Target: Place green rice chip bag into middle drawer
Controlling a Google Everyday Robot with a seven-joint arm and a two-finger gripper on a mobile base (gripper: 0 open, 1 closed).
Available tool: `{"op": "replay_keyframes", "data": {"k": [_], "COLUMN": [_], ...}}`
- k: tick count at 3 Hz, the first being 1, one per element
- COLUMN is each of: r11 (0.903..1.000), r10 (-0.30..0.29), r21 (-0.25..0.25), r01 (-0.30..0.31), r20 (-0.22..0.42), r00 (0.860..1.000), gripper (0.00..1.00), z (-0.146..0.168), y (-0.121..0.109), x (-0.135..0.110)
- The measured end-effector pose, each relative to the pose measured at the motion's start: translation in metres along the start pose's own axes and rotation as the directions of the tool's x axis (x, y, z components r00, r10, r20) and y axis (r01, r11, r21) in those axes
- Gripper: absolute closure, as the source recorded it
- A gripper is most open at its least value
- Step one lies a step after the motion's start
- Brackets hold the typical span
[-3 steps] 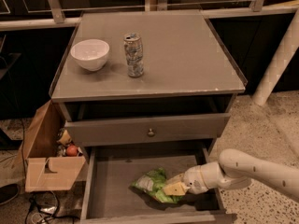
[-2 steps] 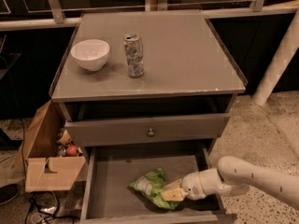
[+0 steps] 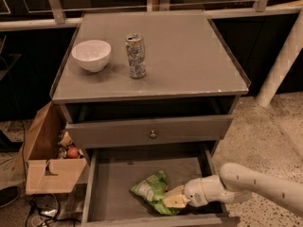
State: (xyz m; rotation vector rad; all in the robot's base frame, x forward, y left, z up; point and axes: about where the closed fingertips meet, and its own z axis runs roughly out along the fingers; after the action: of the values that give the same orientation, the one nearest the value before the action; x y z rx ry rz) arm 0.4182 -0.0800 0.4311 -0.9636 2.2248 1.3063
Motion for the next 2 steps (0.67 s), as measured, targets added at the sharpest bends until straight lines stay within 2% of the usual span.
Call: {"op": "replay_keyframes", "data": {"k": [2], "r11": [1.0000], "r10": [0.000], "r21": [0.000], "r01": [0.000], "r20": [0.000], "r00": [1.000], "gripper": [0.35], "z": [0.0001], "y": [0.0000], "x": [0.0000]}}
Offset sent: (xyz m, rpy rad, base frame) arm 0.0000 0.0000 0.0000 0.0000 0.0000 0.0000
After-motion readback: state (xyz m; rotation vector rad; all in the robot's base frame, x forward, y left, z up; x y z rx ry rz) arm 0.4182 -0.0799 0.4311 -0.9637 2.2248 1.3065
